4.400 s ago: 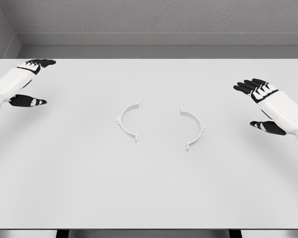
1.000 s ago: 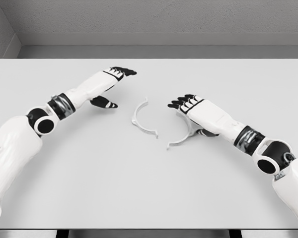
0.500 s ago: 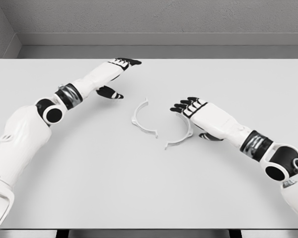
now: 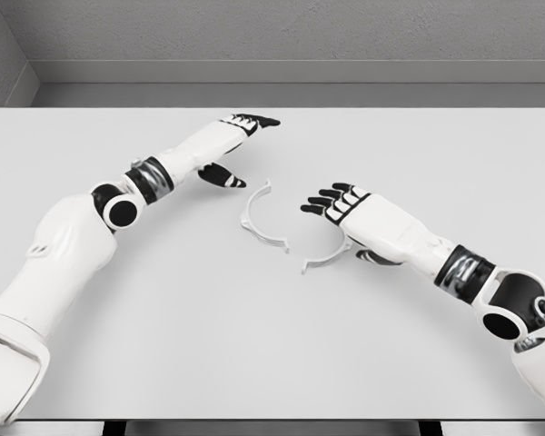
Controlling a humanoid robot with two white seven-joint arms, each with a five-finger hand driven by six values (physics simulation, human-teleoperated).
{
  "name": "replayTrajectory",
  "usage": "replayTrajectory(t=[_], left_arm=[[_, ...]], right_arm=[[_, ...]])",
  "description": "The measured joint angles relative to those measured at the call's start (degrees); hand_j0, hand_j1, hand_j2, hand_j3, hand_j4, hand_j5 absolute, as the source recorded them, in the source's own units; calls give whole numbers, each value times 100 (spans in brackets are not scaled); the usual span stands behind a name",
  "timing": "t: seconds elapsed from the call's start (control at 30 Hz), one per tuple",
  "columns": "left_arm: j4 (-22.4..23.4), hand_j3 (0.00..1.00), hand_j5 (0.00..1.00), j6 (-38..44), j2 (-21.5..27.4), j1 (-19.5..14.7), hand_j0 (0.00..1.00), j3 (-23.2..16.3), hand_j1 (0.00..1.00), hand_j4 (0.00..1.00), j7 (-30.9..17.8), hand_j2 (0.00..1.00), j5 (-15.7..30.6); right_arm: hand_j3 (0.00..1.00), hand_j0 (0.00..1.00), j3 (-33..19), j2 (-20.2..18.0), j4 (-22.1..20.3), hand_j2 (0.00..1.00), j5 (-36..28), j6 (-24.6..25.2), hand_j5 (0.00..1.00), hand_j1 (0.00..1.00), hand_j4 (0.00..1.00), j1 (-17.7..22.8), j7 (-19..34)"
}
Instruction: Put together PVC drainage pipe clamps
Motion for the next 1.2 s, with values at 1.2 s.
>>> replayTrajectory(t=[1.2], left_arm=[[350, 100, 100, 0, -373, 18, 100, -18, 100, 100, 0, 100, -63]], right_arm=[[100, 100, 445, 352, 696, 100, 32, 101, 100, 100, 100, -510, 101]])
